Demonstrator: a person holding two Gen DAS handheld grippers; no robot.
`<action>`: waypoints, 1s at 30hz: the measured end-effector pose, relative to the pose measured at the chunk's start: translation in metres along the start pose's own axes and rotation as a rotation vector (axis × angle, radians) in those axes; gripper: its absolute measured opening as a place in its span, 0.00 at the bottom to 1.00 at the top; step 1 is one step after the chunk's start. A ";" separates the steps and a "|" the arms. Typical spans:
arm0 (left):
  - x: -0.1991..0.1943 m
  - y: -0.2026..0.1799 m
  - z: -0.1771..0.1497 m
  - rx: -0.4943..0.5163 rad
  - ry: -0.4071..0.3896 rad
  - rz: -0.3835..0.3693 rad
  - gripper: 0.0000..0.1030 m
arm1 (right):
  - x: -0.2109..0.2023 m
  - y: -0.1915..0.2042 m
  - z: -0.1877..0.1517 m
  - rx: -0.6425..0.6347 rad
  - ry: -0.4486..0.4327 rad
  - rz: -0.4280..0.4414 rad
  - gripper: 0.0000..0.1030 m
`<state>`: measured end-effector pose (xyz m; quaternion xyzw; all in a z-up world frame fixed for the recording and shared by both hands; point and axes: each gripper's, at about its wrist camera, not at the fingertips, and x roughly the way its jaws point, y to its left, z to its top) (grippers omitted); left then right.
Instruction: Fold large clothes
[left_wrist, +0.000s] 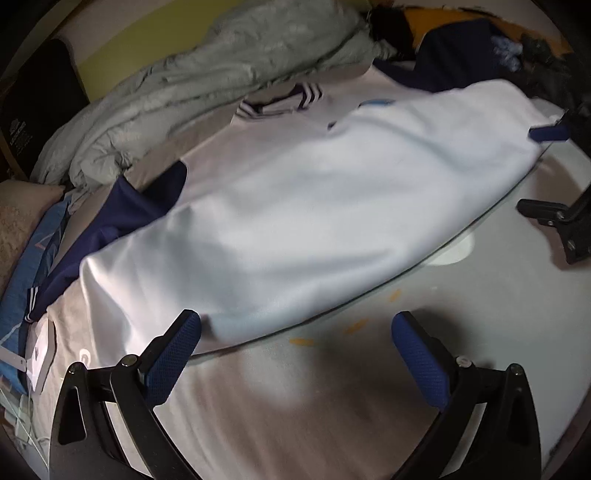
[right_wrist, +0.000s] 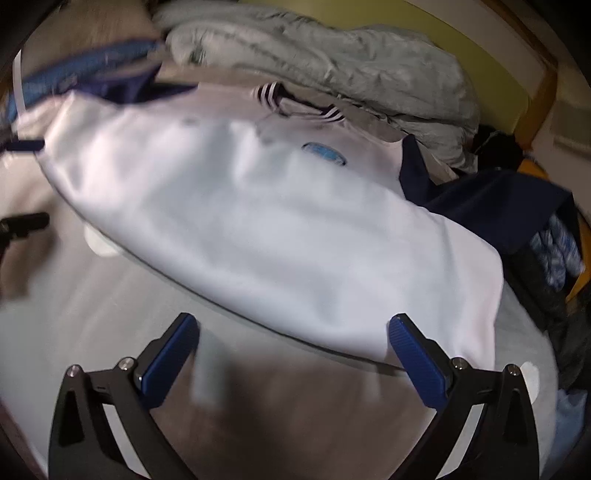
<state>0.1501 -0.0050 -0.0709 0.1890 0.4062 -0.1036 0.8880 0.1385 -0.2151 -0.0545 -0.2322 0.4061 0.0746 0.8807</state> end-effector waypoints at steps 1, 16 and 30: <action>0.003 0.001 0.000 -0.010 -0.006 0.002 1.00 | 0.000 0.006 0.001 -0.023 -0.023 -0.029 1.00; 0.009 0.022 0.007 -0.119 -0.084 0.185 0.12 | 0.017 0.001 0.008 -0.008 -0.122 -0.308 0.09; -0.076 0.005 -0.070 -0.253 -0.035 0.023 0.16 | -0.067 0.003 -0.058 0.137 -0.062 -0.087 0.12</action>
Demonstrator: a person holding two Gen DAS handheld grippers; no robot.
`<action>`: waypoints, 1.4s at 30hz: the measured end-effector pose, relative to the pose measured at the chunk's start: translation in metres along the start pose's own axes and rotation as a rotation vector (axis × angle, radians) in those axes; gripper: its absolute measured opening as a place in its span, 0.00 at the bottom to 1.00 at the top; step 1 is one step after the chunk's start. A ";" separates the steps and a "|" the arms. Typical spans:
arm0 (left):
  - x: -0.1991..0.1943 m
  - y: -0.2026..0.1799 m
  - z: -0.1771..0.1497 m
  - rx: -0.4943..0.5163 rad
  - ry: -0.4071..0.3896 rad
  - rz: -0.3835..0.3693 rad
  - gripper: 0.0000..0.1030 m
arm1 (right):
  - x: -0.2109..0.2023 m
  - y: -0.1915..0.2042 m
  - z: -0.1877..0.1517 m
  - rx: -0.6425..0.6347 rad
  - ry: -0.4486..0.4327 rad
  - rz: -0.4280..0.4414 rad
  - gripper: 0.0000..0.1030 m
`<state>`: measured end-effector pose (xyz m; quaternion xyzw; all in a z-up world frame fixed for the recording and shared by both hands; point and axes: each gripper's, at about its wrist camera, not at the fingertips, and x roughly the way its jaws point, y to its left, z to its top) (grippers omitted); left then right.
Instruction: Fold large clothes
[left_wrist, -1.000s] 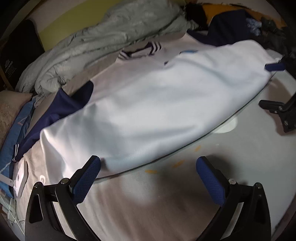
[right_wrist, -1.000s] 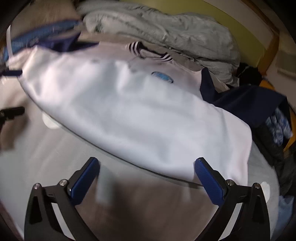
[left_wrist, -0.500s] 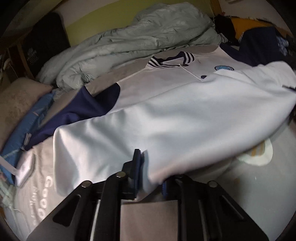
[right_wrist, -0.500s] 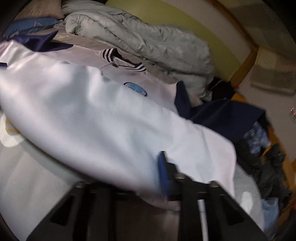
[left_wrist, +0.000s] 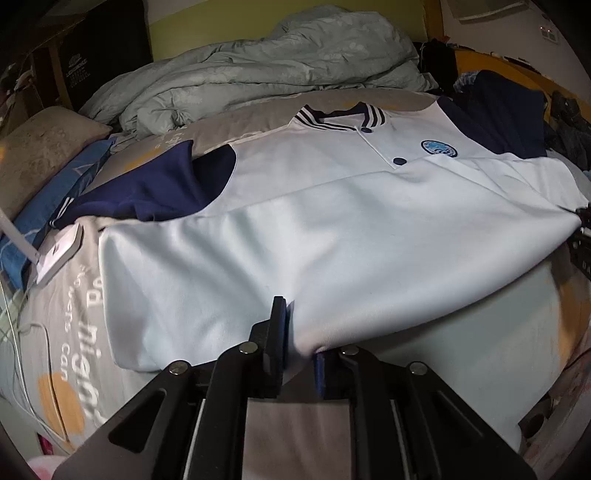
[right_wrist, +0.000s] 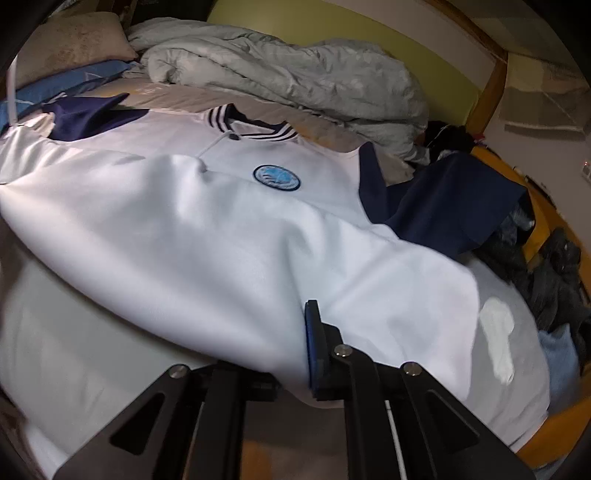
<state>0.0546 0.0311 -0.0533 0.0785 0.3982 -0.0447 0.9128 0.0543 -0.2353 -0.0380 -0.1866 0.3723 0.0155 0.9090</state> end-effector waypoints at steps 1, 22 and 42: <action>-0.002 0.000 -0.001 -0.012 -0.008 -0.013 0.19 | -0.001 0.001 -0.003 0.000 0.001 0.007 0.14; -0.088 0.006 0.007 -0.119 -0.332 -0.197 0.94 | -0.065 -0.015 0.004 0.197 -0.289 0.297 0.73; -0.125 0.058 0.158 -0.183 -0.559 -0.020 1.00 | -0.111 -0.157 0.123 0.487 -0.599 0.086 0.99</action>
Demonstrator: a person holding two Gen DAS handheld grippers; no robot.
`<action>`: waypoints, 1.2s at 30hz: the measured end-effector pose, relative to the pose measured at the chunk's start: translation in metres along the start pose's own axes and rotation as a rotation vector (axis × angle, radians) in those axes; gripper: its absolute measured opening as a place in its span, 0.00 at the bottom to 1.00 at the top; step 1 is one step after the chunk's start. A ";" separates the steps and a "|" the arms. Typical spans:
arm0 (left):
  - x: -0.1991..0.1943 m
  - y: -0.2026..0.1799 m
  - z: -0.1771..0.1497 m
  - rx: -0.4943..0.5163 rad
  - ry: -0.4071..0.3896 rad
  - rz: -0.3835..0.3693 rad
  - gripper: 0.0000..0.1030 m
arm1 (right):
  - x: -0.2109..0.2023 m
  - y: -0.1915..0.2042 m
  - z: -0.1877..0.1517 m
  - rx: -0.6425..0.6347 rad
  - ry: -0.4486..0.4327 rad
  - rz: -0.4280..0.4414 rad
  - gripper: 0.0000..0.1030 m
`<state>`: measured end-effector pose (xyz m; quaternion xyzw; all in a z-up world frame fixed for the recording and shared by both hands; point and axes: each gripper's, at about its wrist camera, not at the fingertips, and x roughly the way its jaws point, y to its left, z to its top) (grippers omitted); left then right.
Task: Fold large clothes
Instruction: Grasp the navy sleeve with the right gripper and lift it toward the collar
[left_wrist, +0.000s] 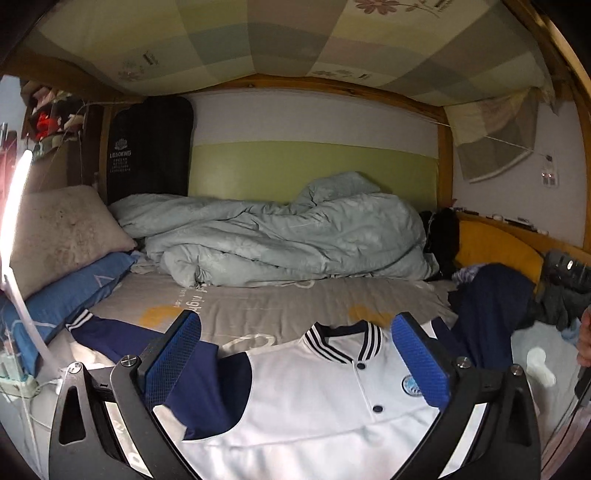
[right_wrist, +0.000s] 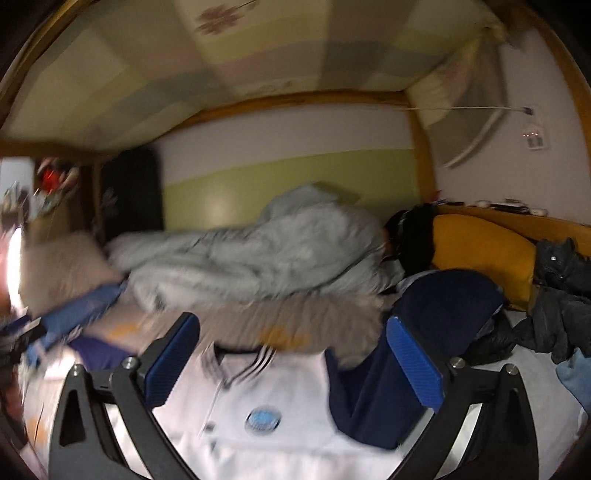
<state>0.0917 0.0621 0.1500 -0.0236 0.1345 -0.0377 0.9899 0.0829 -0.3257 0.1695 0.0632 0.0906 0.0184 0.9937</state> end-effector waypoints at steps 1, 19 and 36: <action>0.006 0.002 0.000 -0.009 0.005 -0.001 1.00 | 0.001 -0.006 0.005 0.007 -0.028 -0.017 1.00; 0.114 0.020 -0.105 0.081 0.216 0.026 1.00 | 0.123 -0.216 -0.042 0.260 0.252 -0.349 0.99; 0.100 0.003 -0.107 0.092 0.190 -0.016 1.00 | 0.124 -0.174 -0.035 0.193 0.192 -0.128 0.03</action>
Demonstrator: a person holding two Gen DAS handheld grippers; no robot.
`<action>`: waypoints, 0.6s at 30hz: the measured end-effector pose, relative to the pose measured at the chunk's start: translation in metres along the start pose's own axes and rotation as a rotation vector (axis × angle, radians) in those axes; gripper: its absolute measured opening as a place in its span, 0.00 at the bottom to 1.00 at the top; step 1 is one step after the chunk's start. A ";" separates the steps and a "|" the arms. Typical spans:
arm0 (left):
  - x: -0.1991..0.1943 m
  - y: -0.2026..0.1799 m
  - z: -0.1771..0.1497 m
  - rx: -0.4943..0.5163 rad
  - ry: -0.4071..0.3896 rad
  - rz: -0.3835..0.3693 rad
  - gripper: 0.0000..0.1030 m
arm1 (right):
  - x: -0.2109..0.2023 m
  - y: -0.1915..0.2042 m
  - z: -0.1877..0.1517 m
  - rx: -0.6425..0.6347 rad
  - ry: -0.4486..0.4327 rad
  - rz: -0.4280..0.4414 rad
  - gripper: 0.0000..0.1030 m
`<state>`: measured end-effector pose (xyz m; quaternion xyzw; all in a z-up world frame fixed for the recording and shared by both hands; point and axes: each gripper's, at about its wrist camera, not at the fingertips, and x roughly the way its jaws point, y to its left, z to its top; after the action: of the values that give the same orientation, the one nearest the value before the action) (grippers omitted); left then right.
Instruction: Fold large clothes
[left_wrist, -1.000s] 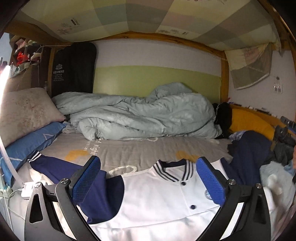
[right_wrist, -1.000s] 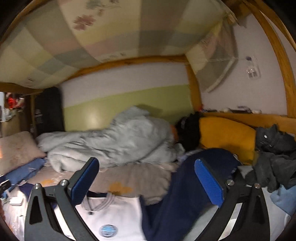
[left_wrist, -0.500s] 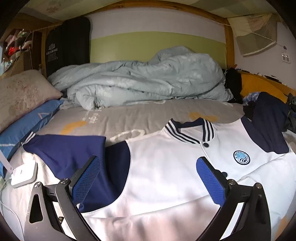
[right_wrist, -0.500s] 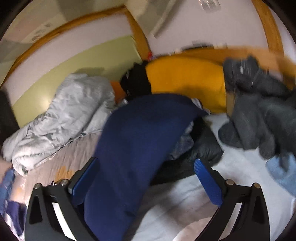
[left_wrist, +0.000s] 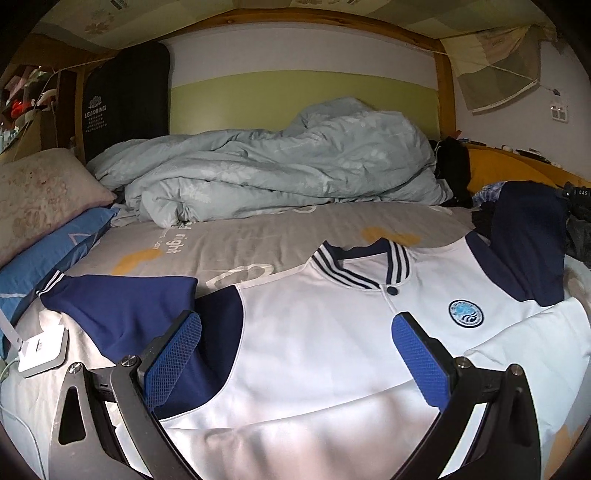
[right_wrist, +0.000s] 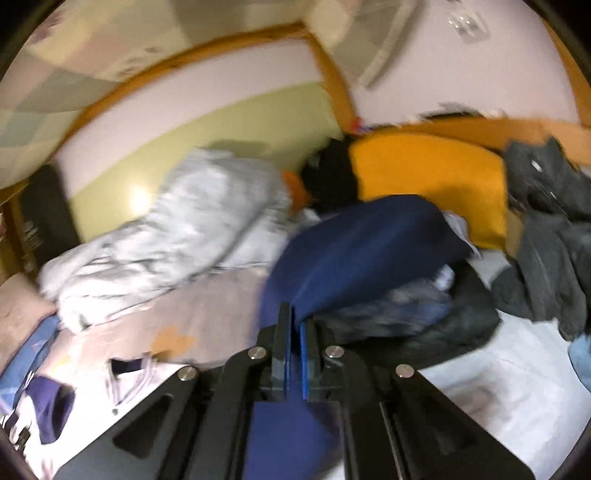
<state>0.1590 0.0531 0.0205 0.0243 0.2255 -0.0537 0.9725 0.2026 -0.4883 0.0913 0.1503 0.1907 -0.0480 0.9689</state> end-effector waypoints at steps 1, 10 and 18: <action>-0.002 -0.001 0.001 -0.001 -0.003 -0.004 1.00 | -0.007 0.015 -0.003 -0.034 -0.003 0.035 0.03; -0.017 -0.004 0.003 0.006 -0.034 -0.004 1.00 | -0.017 0.147 -0.077 -0.333 0.174 0.263 0.03; -0.024 -0.002 0.003 0.000 -0.040 -0.014 1.00 | 0.021 0.200 -0.162 -0.458 0.424 0.236 0.09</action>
<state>0.1392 0.0534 0.0337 0.0215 0.2061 -0.0609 0.9764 0.1941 -0.2490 -0.0049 -0.0436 0.3753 0.1411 0.9151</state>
